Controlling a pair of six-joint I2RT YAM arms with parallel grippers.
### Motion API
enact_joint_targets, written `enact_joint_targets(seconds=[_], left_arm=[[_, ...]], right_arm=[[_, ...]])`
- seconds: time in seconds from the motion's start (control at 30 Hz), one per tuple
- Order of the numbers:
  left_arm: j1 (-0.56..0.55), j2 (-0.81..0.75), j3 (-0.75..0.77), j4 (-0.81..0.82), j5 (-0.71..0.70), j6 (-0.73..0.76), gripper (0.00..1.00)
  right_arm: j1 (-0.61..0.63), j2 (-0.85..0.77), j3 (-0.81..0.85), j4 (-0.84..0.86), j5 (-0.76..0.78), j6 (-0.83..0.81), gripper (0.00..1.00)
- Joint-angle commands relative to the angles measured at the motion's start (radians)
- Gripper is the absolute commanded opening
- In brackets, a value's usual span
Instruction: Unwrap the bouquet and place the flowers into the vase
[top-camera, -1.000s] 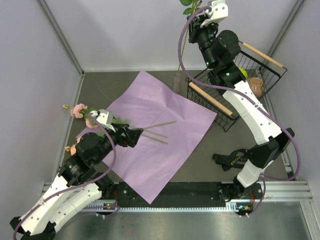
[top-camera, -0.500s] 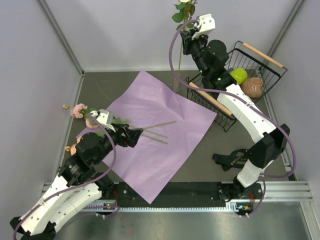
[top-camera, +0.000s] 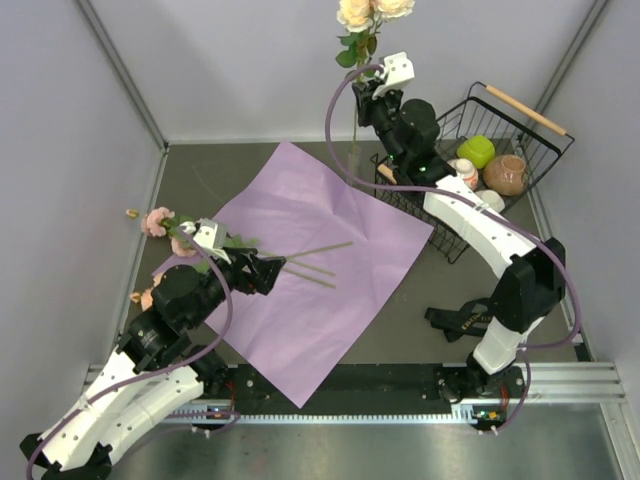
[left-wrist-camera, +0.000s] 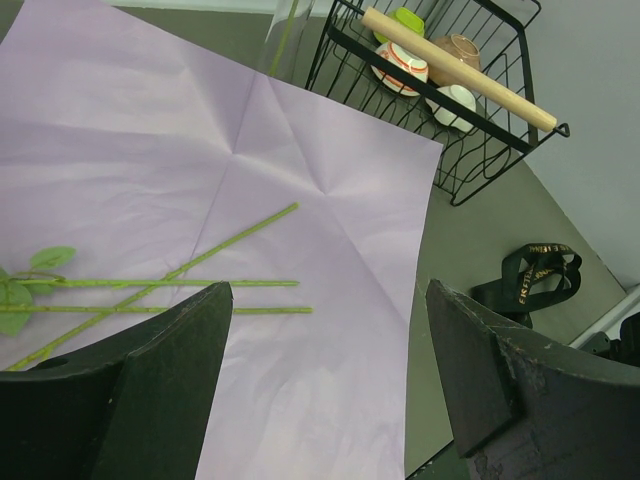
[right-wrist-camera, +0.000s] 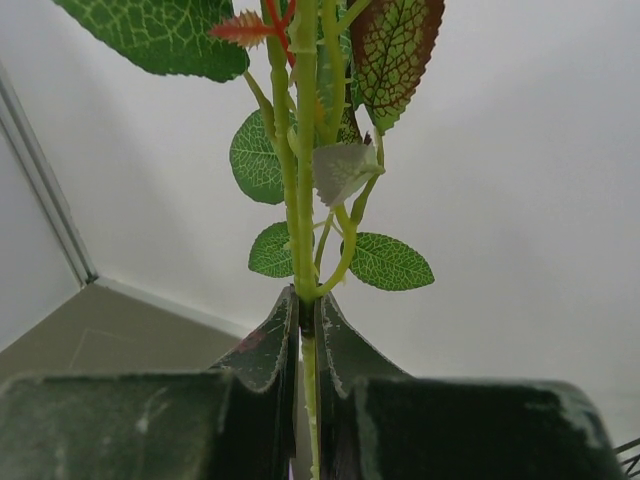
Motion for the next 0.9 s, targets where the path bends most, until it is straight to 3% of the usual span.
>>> enact_joint_targets(seconds=[0.0,0.87], left_arm=[[0.000,-0.009,0.025,0.013,-0.006,-0.001,0.84],[0.001,-0.005,0.017,0.004,-0.011,-0.002,0.83]], right_arm=[[-0.004,0.019,-0.029,0.112,-0.017,0.007,0.00],[-0.010,0.092,-0.148,0.204,0.031,-0.013,0.05]])
